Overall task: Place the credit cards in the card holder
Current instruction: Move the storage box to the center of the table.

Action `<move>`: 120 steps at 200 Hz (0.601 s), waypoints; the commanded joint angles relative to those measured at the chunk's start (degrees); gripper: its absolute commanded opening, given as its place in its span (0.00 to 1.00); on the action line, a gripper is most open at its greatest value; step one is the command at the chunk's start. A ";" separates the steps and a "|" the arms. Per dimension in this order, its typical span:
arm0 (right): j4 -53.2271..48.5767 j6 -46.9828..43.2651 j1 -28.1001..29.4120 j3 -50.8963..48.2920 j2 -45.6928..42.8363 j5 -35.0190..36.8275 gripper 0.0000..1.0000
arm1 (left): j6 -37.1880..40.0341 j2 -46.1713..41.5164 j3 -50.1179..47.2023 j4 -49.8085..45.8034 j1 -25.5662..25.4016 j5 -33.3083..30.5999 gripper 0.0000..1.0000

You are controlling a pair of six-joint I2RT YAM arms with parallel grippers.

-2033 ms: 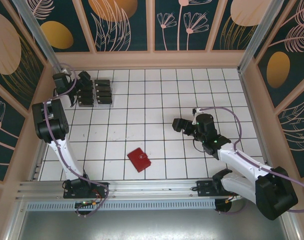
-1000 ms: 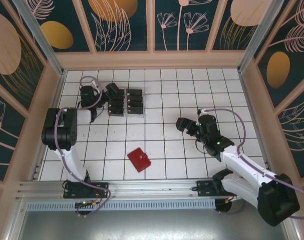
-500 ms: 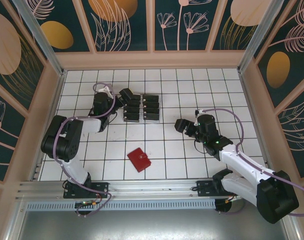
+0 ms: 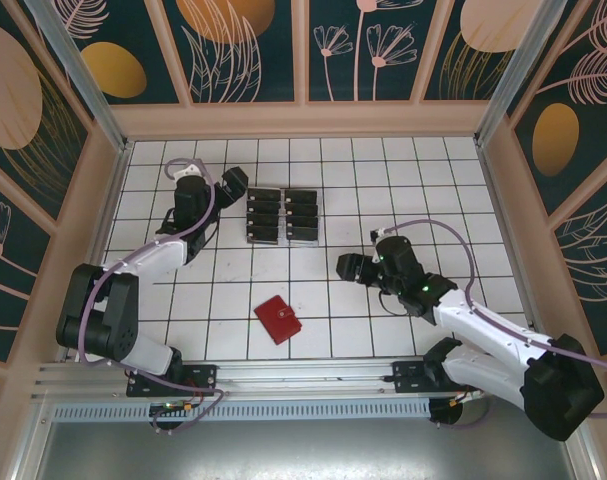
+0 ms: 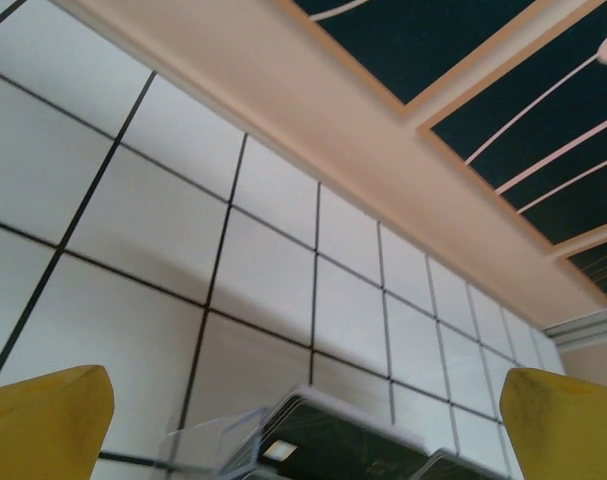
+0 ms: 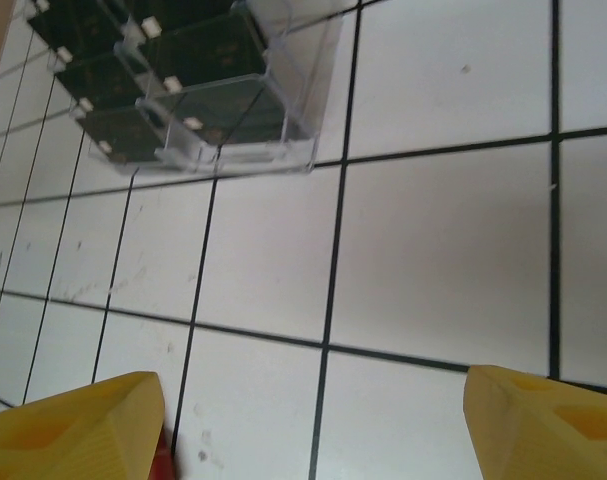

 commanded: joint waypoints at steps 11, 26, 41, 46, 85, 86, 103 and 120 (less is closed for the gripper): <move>-2.49 1.55 4.16 1.96 -0.26 4.93 0.79 | 5.07 0.90 -4.14 3.86 0.28 4.70 0.99; -2.19 2.27 5.28 1.49 -0.16 5.50 0.79 | 5.78 2.35 -5.12 6.75 0.20 6.92 0.99; -1.71 2.87 5.78 0.93 0.00 5.69 0.79 | 5.54 4.26 -5.76 9.84 0.20 8.63 0.99; -1.48 2.97 5.86 0.76 0.09 5.69 0.79 | 5.36 4.89 -5.88 10.90 0.22 9.32 0.99; -1.38 3.07 5.96 0.03 0.50 6.21 0.79 | 1.69 9.27 -7.70 20.53 0.19 13.10 0.99; -1.38 3.07 6.00 0.03 0.48 6.21 0.79 | 1.56 9.37 -7.76 20.73 0.22 13.22 0.99; -1.44 2.99 6.02 -0.24 0.79 6.46 0.79 | -0.16 10.47 -8.65 24.47 -0.17 14.16 0.99; -1.16 3.16 6.02 -0.48 0.90 6.39 0.79 | -0.92 11.20 -8.95 26.36 -0.81 14.41 0.99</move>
